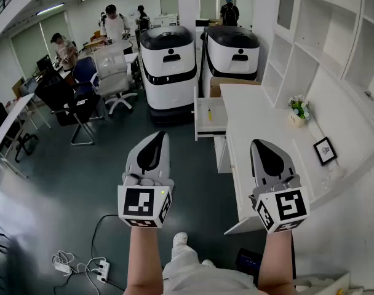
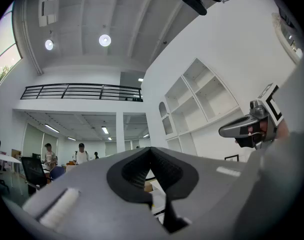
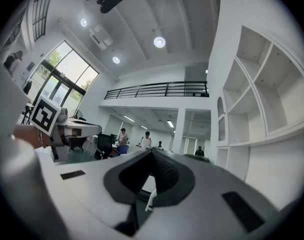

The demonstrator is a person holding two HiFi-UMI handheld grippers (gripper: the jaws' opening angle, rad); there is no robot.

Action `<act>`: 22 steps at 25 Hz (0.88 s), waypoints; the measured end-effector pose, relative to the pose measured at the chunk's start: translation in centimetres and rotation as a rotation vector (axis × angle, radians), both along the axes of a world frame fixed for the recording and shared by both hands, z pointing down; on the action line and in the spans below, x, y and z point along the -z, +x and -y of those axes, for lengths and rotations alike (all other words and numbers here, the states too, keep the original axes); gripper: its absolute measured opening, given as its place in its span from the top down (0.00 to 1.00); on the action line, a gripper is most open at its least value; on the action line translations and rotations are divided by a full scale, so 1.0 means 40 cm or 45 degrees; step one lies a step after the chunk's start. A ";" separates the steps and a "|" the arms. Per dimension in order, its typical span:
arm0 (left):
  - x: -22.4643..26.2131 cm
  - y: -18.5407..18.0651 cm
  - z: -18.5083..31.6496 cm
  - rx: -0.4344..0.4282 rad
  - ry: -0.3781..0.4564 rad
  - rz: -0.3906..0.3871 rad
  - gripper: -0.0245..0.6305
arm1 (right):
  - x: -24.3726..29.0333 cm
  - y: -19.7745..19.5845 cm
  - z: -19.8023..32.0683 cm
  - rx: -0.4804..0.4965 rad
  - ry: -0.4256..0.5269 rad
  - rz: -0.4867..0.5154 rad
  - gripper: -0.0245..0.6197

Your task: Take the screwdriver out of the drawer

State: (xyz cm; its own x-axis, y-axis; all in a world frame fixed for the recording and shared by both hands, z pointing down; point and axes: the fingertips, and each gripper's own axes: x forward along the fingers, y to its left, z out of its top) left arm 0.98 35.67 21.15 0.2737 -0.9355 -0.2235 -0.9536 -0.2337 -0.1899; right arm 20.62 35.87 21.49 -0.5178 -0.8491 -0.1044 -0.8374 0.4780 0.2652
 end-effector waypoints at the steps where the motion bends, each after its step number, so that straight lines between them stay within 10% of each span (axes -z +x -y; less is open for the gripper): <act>1: -0.003 -0.003 0.005 -0.005 -0.003 -0.003 0.95 | -0.002 -0.004 0.004 -0.001 -0.003 -0.002 0.95; 22: -0.029 -0.197 0.360 -0.073 -0.021 -0.017 0.95 | -0.036 -0.190 0.334 -0.116 -0.024 -0.020 0.95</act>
State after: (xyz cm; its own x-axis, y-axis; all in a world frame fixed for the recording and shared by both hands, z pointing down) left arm -6.91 21.29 22.33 0.3244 -0.9218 -0.2122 -0.9408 -0.2912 -0.1733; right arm 13.03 22.53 22.92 -0.4399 -0.8945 -0.0800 -0.8733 0.4053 0.2704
